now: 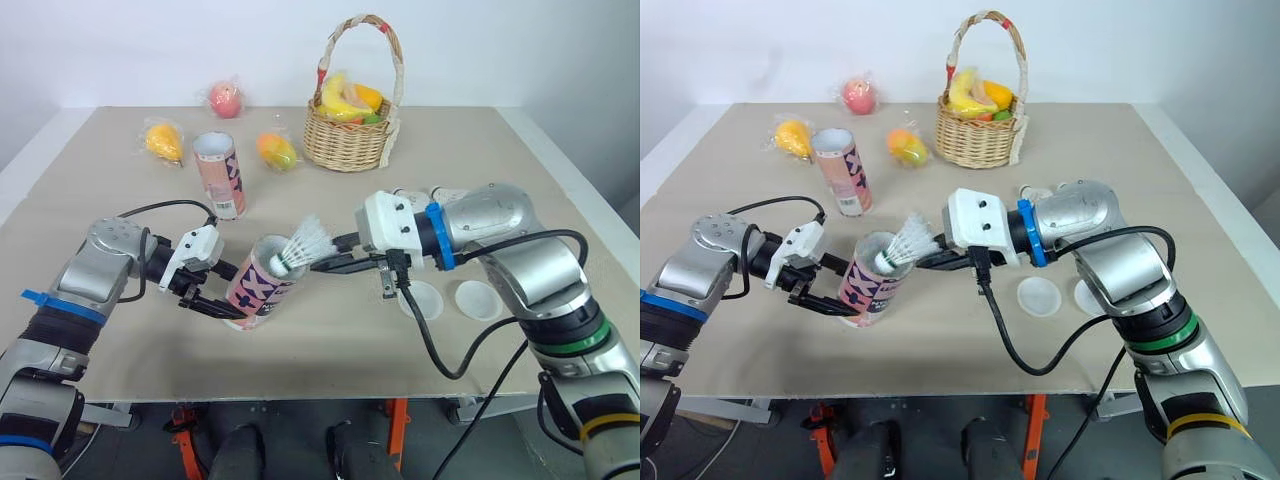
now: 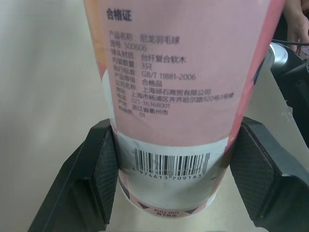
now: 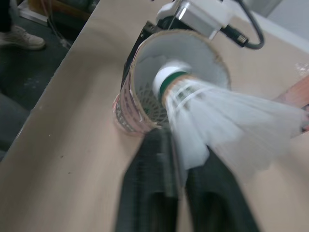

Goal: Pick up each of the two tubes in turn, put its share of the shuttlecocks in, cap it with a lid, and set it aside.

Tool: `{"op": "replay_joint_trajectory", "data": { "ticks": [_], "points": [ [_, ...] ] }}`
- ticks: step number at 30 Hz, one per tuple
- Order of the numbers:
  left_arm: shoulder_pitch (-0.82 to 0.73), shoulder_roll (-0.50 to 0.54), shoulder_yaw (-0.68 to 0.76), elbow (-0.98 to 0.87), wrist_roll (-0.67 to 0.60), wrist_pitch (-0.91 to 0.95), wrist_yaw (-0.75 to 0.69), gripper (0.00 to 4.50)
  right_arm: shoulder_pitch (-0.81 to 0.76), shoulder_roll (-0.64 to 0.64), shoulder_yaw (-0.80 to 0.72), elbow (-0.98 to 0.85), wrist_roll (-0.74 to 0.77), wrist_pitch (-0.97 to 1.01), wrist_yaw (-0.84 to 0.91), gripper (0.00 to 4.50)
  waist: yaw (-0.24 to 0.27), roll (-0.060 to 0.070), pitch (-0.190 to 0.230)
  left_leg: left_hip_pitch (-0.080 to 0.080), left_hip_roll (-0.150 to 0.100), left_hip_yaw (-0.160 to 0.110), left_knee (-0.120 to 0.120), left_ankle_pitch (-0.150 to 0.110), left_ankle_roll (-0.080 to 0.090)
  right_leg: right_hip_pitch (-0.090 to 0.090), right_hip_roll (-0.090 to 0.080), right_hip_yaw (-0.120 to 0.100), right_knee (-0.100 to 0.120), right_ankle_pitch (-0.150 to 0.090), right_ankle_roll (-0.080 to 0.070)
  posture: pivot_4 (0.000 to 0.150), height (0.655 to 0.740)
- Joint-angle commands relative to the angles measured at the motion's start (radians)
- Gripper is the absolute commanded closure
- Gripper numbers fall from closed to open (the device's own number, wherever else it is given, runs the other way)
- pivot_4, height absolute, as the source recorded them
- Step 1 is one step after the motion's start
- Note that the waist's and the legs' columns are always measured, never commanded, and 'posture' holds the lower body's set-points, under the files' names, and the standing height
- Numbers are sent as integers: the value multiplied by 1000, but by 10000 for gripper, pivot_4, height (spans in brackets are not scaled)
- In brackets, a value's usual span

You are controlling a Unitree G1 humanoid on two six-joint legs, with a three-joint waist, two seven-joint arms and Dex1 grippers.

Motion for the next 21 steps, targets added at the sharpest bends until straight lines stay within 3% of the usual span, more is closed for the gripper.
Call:
{"op": "replay_joint_trajectory", "data": {
  "ticks": [1, 2, 3, 4, 8, 12, 15, 19, 21],
  "points": [
    [-15, 8, 30, -8, -1, -11, 1, 14226, -56, 13, -37, -30, 58, 41, 37, 24137, 0, 0, 0, 0, 0, 0, 0, 0, 0, 0, 0, 0, 0, 0, 0, 1500, 7371],
    [-15, 7, 30, -9, 0, -11, 1, 14226, -64, 21, -57, -31, 82, 60, 32, 22018, 0, 0, 0, 0, 0, 0, 0, 0, 0, 0, 0, 0, 0, 0, 0, 1500, 7371],
    [-14, 7, 30, -9, -1, -11, 1, 14226, -70, 26, -77, -28, 110, 89, 30, 16547, 0, 0, 0, 0, 0, 0, 0, 0, 0, 0, 0, 0, 0, 0, 0, 1500, 7371],
    [-14, 6, 30, -9, -1, -11, 1, 14226, -74, 30, -100, -21, 143, 114, 33, 14893, 0, 0, 0, 0, 0, 0, 0, 0, 0, 0, 0, 0, 0, 0, 0, 1500, 7371],
    [-14, 5, 28, -9, -2, -12, 1, 14226, -105, 53, -194, 72, 239, 221, -4, 14893, 0, 0, 0, 0, 0, 0, 0, 0, 0, 0, 0, 0, 1, 0, -1, 1500, 7371],
    [-16, 4, 24, -5, -1, -17, 1, 14226, -132, 85, -197, 135, 228, 289, -75, 14893, 0, 0, 0, 0, 0, 0, 1, 0, 0, 0, 0, -1, 1, 1, -1, 1500, 7371],
    [-20, 3, 19, 2, 0, -22, 1, 14226, -114, 97, -155, 104, 223, 309, -70, 23229, -1, 0, 0, 0, 0, 0, 0, 0, 0, -1, 0, 0, 2, 1, -2, 1500, 7371],
    [-23, 3, 14, 5, -1, -26, 1, 14226, -128, 104, -95, 108, 199, 311, -50, 43544, -1, 0, 0, 0, 0, 0, 0, 0, 0, -2, 0, 0, 5, -1, -4, 1500, 7371],
    [-27, 3, 12, 7, -1, -27, 1, 14226, -155, 111, -65, 132, 179, 302, -34, 44498, -1, 0, 0, 0, -1, -1, 0, 0, 0, -2, 0, 0, 7, -2, -4, 1500, 7371]
  ]
}}
